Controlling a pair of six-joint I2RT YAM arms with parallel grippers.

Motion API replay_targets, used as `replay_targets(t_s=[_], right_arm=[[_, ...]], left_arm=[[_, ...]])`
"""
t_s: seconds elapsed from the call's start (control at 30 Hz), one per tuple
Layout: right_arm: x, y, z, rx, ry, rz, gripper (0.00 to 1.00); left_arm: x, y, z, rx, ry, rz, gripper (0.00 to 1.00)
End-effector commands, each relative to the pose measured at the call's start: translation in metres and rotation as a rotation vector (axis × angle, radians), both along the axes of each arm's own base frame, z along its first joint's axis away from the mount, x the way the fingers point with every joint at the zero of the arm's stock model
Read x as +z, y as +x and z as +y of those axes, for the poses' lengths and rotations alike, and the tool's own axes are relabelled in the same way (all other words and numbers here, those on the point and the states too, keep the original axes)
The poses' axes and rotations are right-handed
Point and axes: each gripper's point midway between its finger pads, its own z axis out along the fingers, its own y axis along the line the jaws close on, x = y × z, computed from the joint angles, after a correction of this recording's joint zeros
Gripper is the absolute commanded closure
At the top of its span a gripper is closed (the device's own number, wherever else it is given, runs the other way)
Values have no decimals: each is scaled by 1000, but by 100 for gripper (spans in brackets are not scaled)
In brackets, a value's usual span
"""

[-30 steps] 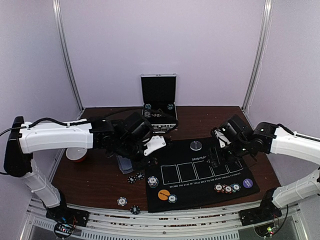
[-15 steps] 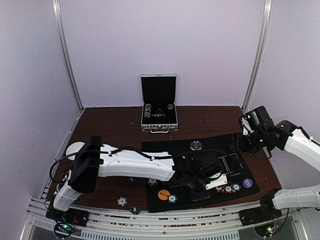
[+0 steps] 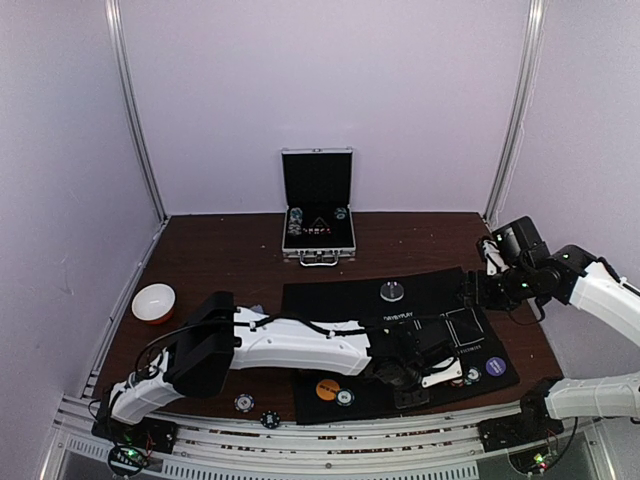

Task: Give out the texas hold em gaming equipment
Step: Place the poker chips pile at the small blind area.

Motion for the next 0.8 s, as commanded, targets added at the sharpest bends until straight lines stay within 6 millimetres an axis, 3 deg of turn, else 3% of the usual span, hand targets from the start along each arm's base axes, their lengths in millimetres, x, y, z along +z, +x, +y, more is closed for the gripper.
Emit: replay_targets(t_s=[0.0, 0.17, 0.27, 0.37, 0.53, 0.67, 0.77], right_arm=[[-7, -8, 3, 36, 7, 37, 26], [-13, -12, 6, 51, 8, 81, 26], [-12, -12, 8, 49, 18, 88, 27], [-14, -15, 13, 49, 31, 102, 29], [-31, -31, 33, 59, 22, 153, 34], [-60, -65, 76, 197, -76, 230, 35], [-84, -89, 95, 284, -193, 307, 35]], left_arm=[[32, 17, -14, 47, -91, -60, 46], [92, 18, -15, 31, -195, -101, 31], [119, 15, -3, 21, -223, -105, 29], [149, 12, 22, 26, -253, -109, 28], [179, 15, 89, 117, -287, -61, 27], [190, 51, 161, 322, -306, -27, 26], [181, 86, 219, 518, -287, -17, 24]])
